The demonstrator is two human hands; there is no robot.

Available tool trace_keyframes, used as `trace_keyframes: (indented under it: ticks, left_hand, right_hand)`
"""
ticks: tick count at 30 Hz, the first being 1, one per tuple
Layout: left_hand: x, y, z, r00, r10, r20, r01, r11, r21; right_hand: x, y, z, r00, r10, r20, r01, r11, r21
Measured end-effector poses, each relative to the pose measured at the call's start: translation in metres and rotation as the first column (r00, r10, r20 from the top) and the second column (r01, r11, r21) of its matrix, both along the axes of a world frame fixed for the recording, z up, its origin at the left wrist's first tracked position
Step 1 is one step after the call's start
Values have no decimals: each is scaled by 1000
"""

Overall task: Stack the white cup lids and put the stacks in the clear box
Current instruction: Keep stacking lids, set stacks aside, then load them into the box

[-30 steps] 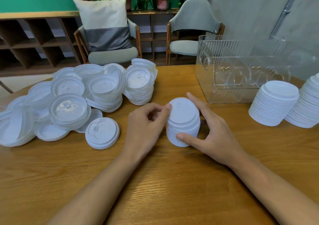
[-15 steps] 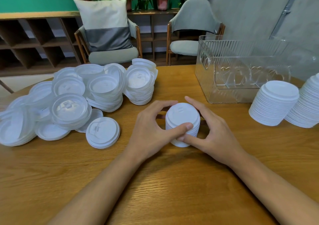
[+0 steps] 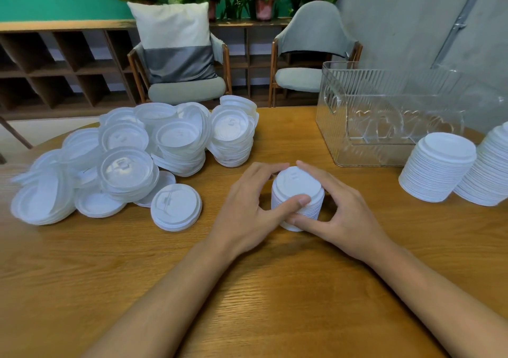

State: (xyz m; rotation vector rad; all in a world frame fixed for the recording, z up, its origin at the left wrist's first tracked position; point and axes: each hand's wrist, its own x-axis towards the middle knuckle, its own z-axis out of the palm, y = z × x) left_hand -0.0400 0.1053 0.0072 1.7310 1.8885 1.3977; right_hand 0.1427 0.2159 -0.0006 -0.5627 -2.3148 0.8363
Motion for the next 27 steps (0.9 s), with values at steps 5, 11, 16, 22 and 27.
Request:
trace_keyframes:
  ticks: [5,11,16,22,27]
  left_hand:
    - [-23,-28,5,973,204,-107,-187,970,156]
    - [-72,-95,-4,791,487,-371,-454,873,178]
    - [-84,-117,-7,765,522,-377,-529,843,92]
    - [-84,-110,-14,786,524,-328,-535,842,64]
    - [-88,-116,-9,859,479,-182,-472,877,85]
  right_hand:
    - [-2,-7,9,1000,-11,3,11,1000,5]
    - [-26,-37,21,999,36,-24,-37,999,-18]
    - [-56,-55,17,997,70,-22,-70,997,-20]
    - [-79,-56,12,995,96,2,-96,995,5]
    - [-88,-48,12,994,103,22,-103,995,-2]
